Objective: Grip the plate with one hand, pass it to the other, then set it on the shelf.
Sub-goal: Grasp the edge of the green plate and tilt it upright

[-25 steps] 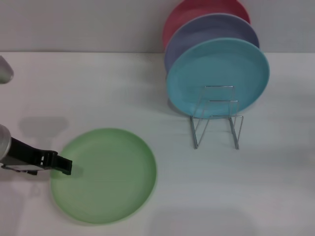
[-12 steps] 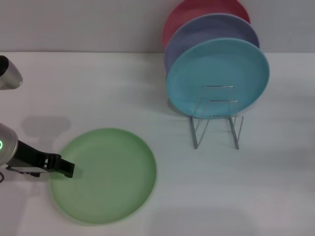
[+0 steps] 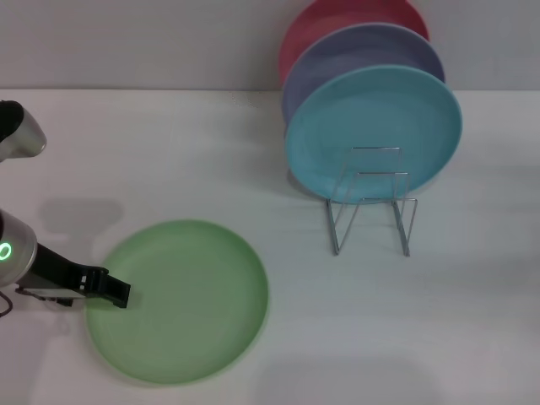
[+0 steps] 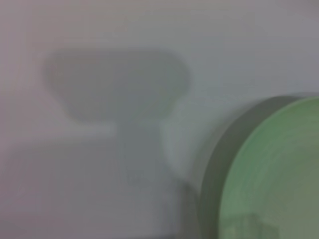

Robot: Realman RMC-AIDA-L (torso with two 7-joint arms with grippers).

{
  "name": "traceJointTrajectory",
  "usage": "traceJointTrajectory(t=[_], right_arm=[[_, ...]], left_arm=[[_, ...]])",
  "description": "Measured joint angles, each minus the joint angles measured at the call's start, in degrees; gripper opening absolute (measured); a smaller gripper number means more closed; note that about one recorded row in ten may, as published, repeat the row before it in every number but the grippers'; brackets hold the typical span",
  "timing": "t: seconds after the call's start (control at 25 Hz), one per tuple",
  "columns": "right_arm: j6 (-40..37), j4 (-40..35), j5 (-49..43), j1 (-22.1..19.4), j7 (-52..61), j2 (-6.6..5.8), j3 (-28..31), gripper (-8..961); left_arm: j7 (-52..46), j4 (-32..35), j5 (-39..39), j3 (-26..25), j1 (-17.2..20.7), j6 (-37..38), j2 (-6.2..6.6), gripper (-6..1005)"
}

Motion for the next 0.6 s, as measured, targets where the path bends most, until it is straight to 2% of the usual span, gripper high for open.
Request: traceJointTrajectory(t=[0.6], right_arm=[[-0.34,-0.01,0.00,-0.08,0.04,0.07,0.08,663]], left_arm=[[0.53,-1.48,0.00,-0.13,-0.64,0.64,0.13,610]])
